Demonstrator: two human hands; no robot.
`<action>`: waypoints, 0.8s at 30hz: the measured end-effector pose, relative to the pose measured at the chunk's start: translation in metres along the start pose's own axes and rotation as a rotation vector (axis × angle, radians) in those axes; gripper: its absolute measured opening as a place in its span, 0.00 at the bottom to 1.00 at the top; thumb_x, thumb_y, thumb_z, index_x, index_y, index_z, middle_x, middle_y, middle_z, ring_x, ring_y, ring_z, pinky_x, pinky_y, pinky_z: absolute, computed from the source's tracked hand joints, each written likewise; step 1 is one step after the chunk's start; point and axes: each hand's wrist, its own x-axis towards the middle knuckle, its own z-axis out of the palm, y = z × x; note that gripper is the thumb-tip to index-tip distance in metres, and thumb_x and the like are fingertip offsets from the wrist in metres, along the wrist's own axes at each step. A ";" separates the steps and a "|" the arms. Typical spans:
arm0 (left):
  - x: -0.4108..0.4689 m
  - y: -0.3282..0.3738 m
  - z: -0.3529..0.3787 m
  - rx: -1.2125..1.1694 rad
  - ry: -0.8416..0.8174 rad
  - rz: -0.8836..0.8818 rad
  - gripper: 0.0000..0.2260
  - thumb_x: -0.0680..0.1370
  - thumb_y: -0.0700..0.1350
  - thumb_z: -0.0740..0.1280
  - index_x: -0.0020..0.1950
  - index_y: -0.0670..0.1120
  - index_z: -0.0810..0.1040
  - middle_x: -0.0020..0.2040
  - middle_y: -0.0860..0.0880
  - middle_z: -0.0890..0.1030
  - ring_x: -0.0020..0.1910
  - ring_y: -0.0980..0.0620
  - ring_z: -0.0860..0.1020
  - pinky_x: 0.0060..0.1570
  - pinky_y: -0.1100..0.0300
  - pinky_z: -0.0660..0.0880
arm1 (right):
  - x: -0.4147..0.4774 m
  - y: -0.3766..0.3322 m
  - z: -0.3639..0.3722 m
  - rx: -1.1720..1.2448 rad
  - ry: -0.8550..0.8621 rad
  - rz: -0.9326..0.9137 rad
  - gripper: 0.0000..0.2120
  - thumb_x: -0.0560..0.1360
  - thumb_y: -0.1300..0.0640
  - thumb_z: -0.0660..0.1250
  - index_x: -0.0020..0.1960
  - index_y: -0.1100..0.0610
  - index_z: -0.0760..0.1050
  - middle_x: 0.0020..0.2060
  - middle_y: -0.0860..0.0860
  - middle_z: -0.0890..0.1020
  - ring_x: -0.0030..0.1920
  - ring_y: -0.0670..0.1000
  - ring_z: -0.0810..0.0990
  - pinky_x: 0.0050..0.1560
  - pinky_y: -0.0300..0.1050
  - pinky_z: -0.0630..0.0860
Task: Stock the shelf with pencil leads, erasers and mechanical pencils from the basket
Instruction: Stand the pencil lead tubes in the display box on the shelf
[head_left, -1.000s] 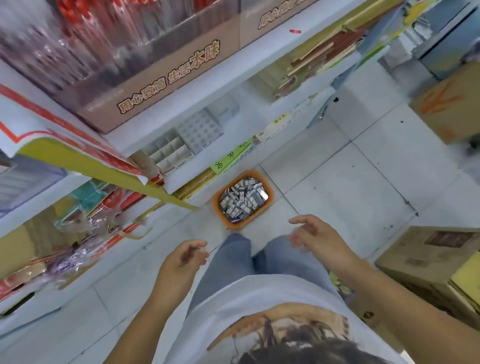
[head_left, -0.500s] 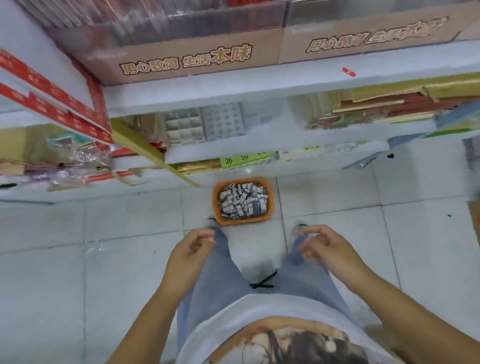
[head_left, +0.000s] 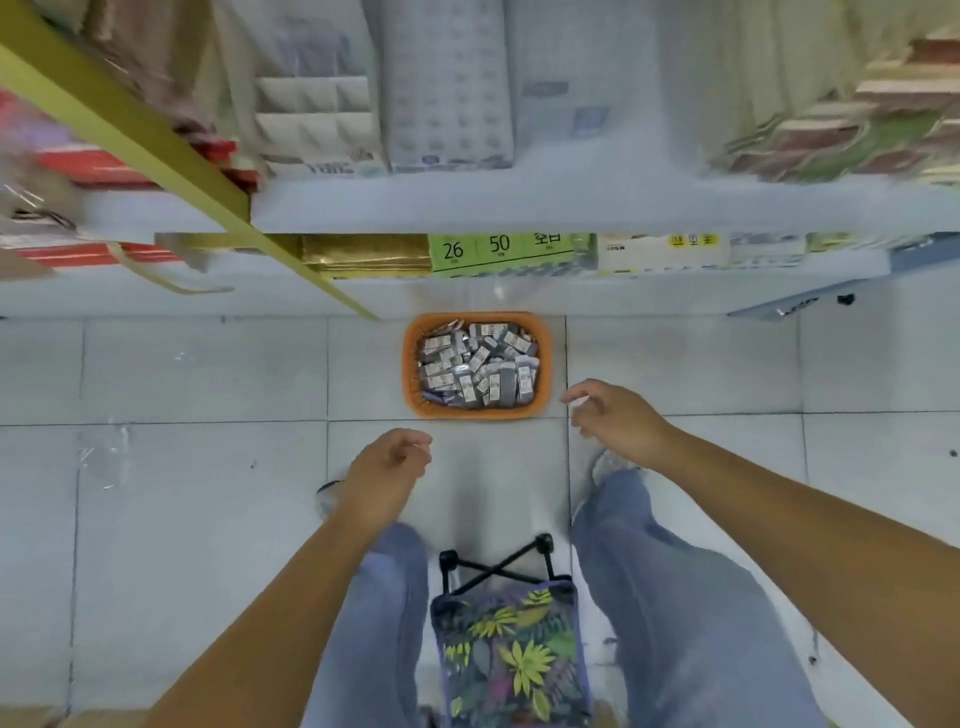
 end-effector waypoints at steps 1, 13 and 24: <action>0.027 -0.013 0.006 0.014 -0.005 -0.004 0.08 0.80 0.41 0.64 0.49 0.52 0.80 0.46 0.50 0.84 0.44 0.51 0.81 0.46 0.60 0.75 | 0.025 0.010 0.011 -0.021 0.003 0.006 0.11 0.76 0.57 0.61 0.56 0.48 0.76 0.44 0.55 0.82 0.43 0.56 0.81 0.46 0.48 0.76; 0.332 -0.167 0.120 0.220 -0.029 0.086 0.16 0.78 0.52 0.66 0.66 0.51 0.77 0.55 0.51 0.81 0.47 0.55 0.78 0.40 0.65 0.71 | 0.329 0.158 0.127 -0.302 0.098 -0.209 0.24 0.75 0.58 0.68 0.70 0.54 0.69 0.65 0.57 0.73 0.63 0.56 0.73 0.59 0.42 0.68; 0.414 -0.205 0.169 0.197 0.136 0.255 0.24 0.73 0.49 0.76 0.66 0.50 0.73 0.56 0.47 0.83 0.52 0.45 0.82 0.57 0.45 0.78 | 0.398 0.209 0.166 -0.467 0.351 -0.281 0.47 0.69 0.47 0.75 0.78 0.47 0.49 0.76 0.54 0.59 0.73 0.58 0.57 0.72 0.53 0.59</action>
